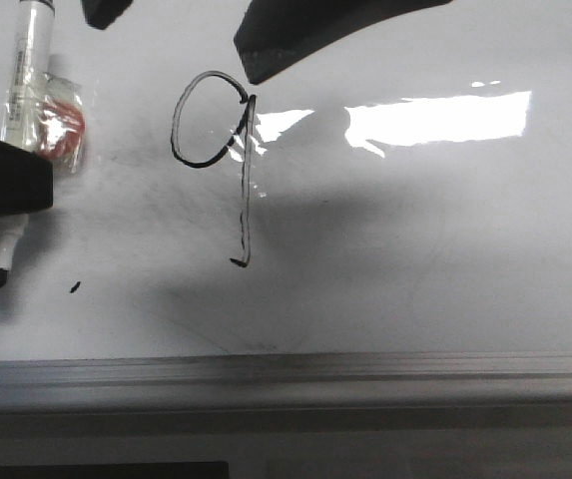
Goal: Write number 9 on whiteboard
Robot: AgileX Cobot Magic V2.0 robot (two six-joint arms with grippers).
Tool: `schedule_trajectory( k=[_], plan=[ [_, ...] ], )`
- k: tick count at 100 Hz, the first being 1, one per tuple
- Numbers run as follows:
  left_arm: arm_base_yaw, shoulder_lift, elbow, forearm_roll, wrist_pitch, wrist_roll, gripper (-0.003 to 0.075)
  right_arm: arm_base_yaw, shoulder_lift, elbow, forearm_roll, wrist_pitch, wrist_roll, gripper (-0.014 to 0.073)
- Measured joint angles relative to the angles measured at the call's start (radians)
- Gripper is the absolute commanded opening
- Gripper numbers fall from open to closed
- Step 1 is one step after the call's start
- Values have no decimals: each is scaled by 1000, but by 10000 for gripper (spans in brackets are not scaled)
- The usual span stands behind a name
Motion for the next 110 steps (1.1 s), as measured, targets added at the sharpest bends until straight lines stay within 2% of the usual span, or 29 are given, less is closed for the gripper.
schedule_trajectory(
  k=[32, 39, 46, 58, 63, 69, 79, 85, 98, 104, 110],
  plan=[
    [0, 22, -2, -25, -2, 0, -20, 0, 0, 0, 0, 1, 2, 386],
    [0, 22, -2, -25, -2, 0, 0, 0, 0, 0, 0, 1, 2, 386],
    [0, 24, -2, -25, -2, 0, 81, 0, 0, 0, 0, 1, 2, 386],
    [0, 24, -2, -26, -2, 0, 317, 0, 0, 0, 0, 1, 2, 386],
    [0, 24, -2, -26, -2, 0, 384, 0, 0, 0, 0, 2, 2, 386],
    [0, 22, -4, -26, -4, 0, 424, 0, 0, 0, 0, 2, 2, 386],
    [0, 15, -7, -26, -9, 0, 424, 0, -4, 0, -9, 4, 2, 351],
    [0, 1, -7, -24, -9, 0, 424, 0, -20, 0, -29, 14, 2, 246],
    [0, -66, -5, -11, 23, 22, 410, 0, -109, 18, -101, 14, 2, -75],
    [0, -125, -5, -2, 41, 44, 365, 0, -161, 43, -137, 14, 2, -63],
    [0, -184, -1, 5, 49, 64, 262, 0, -223, 78, -177, 10, 2, -63]
  ],
)
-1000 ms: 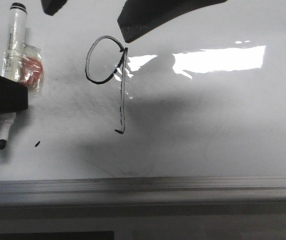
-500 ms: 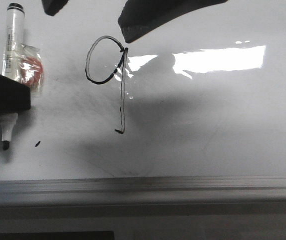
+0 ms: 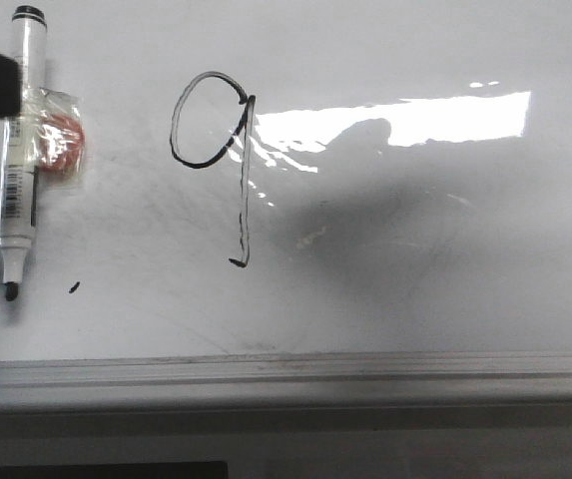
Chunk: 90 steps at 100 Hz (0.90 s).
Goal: Write number 9 on whiteboard
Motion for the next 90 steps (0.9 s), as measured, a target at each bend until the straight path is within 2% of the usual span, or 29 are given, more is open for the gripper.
schedule_trajectory(
  k=[13, 39, 67, 90],
  plan=[
    [0, -145, 22, 29, 12, 13, -16, -2, -130, 104, -69, -60, 0, -63],
    [0, -396, 134, 61, 54, 16, -20, -2, -463, 393, -170, -281, 0, -63],
    [0, -550, 186, 59, 194, 16, -20, -2, -817, 615, -182, -293, -2, -63],
    [0, -554, 188, 51, 211, 18, -20, -2, -927, 681, -184, -293, -2, -63]
  ],
)
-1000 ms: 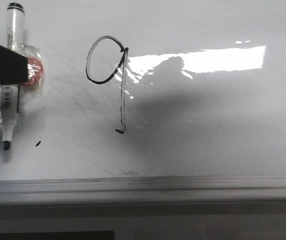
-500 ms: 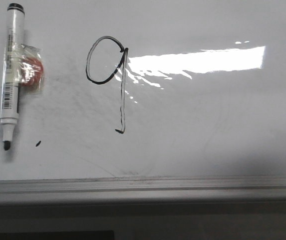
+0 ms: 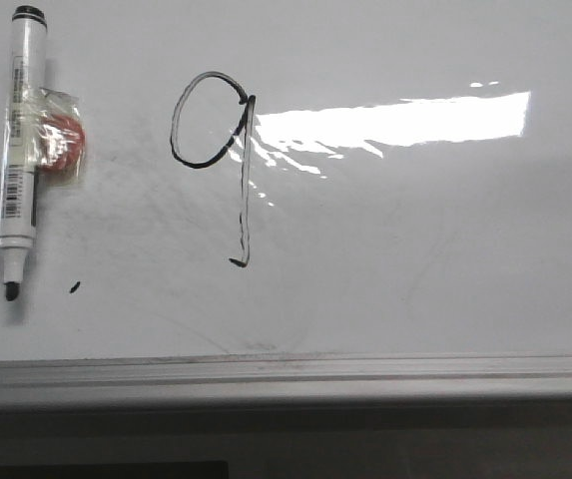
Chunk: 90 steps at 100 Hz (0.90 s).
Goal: Write number 9 on whiteboard
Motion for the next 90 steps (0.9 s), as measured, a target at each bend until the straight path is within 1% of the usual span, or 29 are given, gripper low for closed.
schedule_trajectory(
  k=[32, 38, 46, 55, 62, 67, 75, 90],
  plan=[
    [0, -1, 0, -2, 0, 0, -20, 0, -3, 10, -2, 1, 0, -63],
    [0, -1, 2, 17, -4, 0, -20, 0, -3, 10, -2, 1, 0, -63],
    [18, -1, 23, 85, -66, 0, -20, 0, -3, 10, -2, 1, 0, -63],
    [88, -4, 74, 160, -160, 0, -20, 0, -3, 10, -2, 1, 0, -63],
    [165, -29, 122, 203, -197, 0, -20, 0, -3, 10, -2, 1, 0, -63],
    [222, -56, 131, 225, -182, 0, -20, 0, -3, 10, -2, 1, 0, -63],
    [317, -104, 131, 254, -202, 0, -20, 0, -3, 10, -2, 1, 0, -63],
    [473, -174, 131, 282, -154, 0, -20, 0, -3, 10, -2, 1, 0, -63]
  ],
)
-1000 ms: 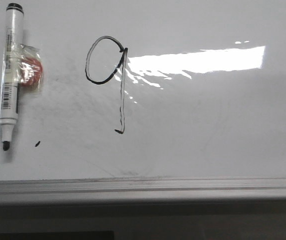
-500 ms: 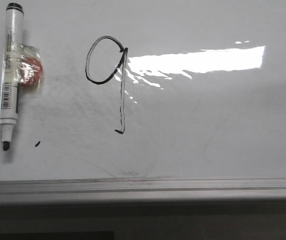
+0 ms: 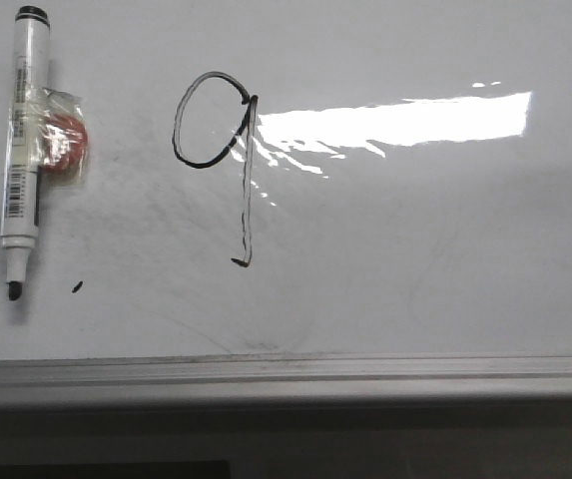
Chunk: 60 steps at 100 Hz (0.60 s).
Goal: Write number 9 on whiteboard
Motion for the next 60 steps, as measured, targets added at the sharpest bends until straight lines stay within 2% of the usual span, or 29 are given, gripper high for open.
schedule_trajectory(
  k=[16, 27, 42, 60],
  plan=[
    [151, -6, 0, 8, 70, 0, -20, 0, 0, 0, 0, 0, 0, -63],
    [222, -6, 0, 10, 170, 0, -20, 0, 0, 0, 0, 0, 0, -63],
    [257, -6, 0, 12, 314, 0, -20, 0, 0, 0, 0, 0, 0, -63],
    [259, -6, 0, 12, 388, 0, -20, 0, 0, 0, 0, 0, 0, -63]
  ],
)
